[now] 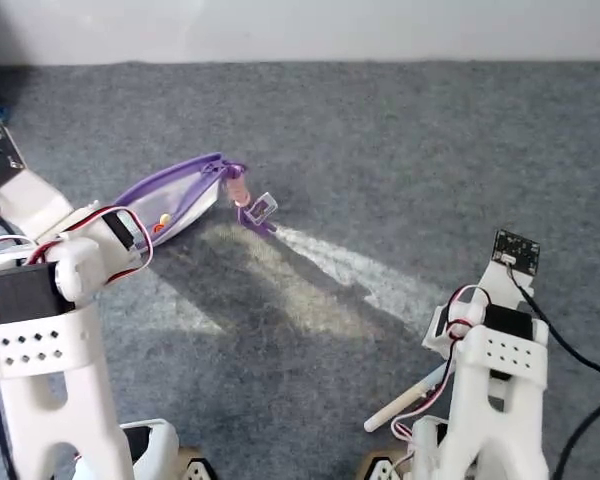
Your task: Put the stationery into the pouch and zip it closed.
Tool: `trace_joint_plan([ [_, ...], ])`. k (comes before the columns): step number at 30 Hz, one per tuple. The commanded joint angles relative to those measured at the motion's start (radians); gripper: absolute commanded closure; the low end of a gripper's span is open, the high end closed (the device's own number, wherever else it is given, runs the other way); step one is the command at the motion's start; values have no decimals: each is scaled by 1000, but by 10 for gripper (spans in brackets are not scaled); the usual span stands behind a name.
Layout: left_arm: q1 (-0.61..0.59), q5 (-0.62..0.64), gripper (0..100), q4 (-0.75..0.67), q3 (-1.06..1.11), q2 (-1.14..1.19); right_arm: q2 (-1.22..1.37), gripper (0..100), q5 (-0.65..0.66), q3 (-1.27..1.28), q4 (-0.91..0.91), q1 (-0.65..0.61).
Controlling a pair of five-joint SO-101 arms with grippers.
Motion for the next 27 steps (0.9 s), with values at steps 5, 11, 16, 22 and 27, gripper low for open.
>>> trace_joint_plan([
  [5,2,8,987,-21,-7,0,189,821,-8,-8,-151,33],
  [11,2,8,987,-21,-7,0,332,837,-8,-20,-216,38],
  [16,2,6,987,-21,-7,0,303,973,-6,-92,-186,36],
  [22,2,6,987,-21,-7,0,108,991,-15,-259,68,-50],
  [27,2,9,987,-21,-7,0,-84,991,-68,-456,197,-216],
])
